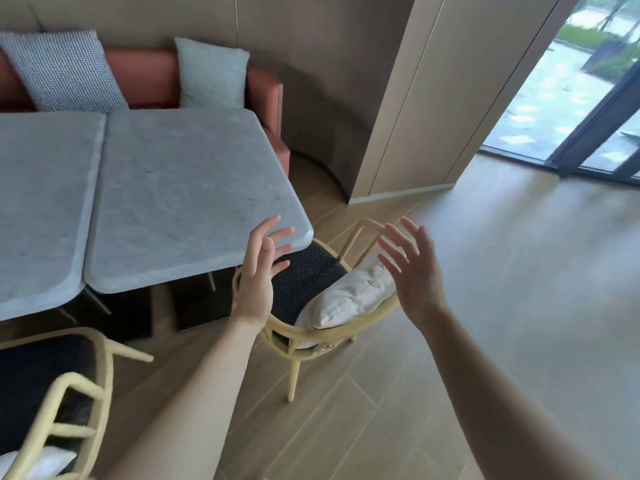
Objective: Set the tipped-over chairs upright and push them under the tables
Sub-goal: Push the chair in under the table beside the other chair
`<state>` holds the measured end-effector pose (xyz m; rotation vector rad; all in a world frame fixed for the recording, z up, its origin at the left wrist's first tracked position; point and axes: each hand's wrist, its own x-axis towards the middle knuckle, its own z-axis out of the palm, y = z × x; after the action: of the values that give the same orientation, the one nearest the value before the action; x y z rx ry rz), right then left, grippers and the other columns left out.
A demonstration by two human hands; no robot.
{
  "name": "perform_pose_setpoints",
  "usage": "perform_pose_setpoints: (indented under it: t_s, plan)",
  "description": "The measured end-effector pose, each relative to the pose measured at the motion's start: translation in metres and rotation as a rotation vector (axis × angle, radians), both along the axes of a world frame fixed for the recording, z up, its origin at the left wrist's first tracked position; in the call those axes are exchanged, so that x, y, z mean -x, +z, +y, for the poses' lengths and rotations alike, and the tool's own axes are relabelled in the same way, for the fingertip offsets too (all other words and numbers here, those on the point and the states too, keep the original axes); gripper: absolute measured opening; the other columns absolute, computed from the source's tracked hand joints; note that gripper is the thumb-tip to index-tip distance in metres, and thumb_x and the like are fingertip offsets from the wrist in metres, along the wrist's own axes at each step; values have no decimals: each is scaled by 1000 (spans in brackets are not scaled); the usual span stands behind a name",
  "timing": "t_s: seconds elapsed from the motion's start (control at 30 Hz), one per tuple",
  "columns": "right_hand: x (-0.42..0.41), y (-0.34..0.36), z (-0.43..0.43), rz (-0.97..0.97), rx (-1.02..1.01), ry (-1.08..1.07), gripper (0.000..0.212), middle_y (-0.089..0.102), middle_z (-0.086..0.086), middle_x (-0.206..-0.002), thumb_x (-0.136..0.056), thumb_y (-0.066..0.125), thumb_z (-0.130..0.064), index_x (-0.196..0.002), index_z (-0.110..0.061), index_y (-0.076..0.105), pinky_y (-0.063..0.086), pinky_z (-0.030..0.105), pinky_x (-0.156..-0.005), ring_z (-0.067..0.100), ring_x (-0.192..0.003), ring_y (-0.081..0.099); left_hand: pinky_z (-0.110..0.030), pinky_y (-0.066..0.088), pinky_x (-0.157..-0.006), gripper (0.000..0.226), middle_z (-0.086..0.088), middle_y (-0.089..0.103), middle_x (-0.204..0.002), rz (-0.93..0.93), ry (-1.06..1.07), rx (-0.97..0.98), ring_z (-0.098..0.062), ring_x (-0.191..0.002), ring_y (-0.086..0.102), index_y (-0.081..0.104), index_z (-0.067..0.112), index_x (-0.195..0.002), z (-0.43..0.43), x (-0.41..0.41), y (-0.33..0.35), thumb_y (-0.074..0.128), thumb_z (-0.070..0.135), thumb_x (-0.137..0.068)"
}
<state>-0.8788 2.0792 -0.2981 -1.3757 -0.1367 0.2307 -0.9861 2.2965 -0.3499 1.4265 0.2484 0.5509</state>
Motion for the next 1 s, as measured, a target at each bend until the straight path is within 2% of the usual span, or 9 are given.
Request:
perform_pose_setpoints:
  t_s: [0.13, 0.23, 0.33, 0.43, 0.5, 0.6, 0.73, 0.83, 1.0]
  plan:
    - [-62, -16, -16, 101, 8, 56, 58, 68, 6, -137, -90, 49, -63, -131, -24, 61, 50, 40, -109, 27, -126, 67, -29, 45, -107, 75, 15, 63, -139, 114, -97, -115, -7, -129, 60, 55, 44, -138, -30, -55, -18, 48, 93, -82]
    - [-101, -52, -26, 140, 181, 123, 68, 68, 13, -133, -84, 58, -66, -132, -18, 61, 52, 36, -103, 29, -122, 67, -36, 45, -105, 94, 12, 60, -142, 429, -308, -316, -2, -122, 57, 51, 44, -142, -65, -91, -43, 54, 99, -67]
    - [-147, -107, -53, -46, 653, 455, 55, 68, 5, -127, -85, 66, -70, -126, -35, 59, 52, 44, -107, 19, -113, 66, -36, 48, -101, 92, 5, 66, -140, 726, -504, -473, -16, -126, 64, 46, 39, -151, -109, -120, -89, 65, 87, -74]
    - [-188, -152, -80, -351, 1273, 1006, 73, 64, 1, -133, -78, 59, -87, -136, -42, 56, 47, 52, -111, 19, -119, 59, -48, 45, -111, 88, -2, 50, -159, 935, -613, -725, -32, -142, 53, 38, 37, -158, -148, -134, -135, 74, 69, -84]
    - [-213, -178, -90, -633, 1505, 1229, 80, 61, -1, -139, -78, 61, -83, -144, -38, 56, 44, 48, -115, 19, -126, 55, -54, 44, -112, 87, -8, 48, -160, 1055, -536, -886, -38, -139, 54, 34, 35, -160, -170, -143, -155, 72, 65, -88]
    - [-228, -206, -85, -943, 1595, 1425, 82, 58, -4, -146, -82, 60, -76, -151, -33, 51, 41, 44, -117, 23, -133, 57, -50, 49, -101, 70, -11, 63, -146, 1155, -448, -980, -38, -128, 63, 41, 30, -154, -184, -158, -171, 64, 61, -95]
    - [-233, -229, -52, -954, 1658, 1526, 39, 70, 0, -120, -93, 60, -48, -128, -31, 68, 57, 39, -84, 25, -103, 69, -46, 49, -96, 53, -7, 70, -132, 1184, -436, -1002, -33, -119, 68, 58, 34, -144, -173, -165, -184, 53, 60, -98]
    - [-234, -238, -51, -989, 1692, 1527, 32, 66, -7, -92, -90, 56, -44, -112, -30, 74, 53, 33, -70, 18, -81, 63, -46, 50, -96, 47, -8, 73, -127, 1179, -457, -996, -33, -114, 70, 63, 36, -138, -172, -163, -191, 53, 59, -98]
    - [-177, -240, -54, -1013, 1629, 1499, 34, 67, -1, -97, -94, 49, -42, -114, -22, 69, 58, 37, -74, 22, -89, 67, -42, 49, -98, 46, -4, 73, -128, 1194, -424, -1043, -31, -114, 70, 66, 39, -134, -165, -112, -189, 56, 63, -96]
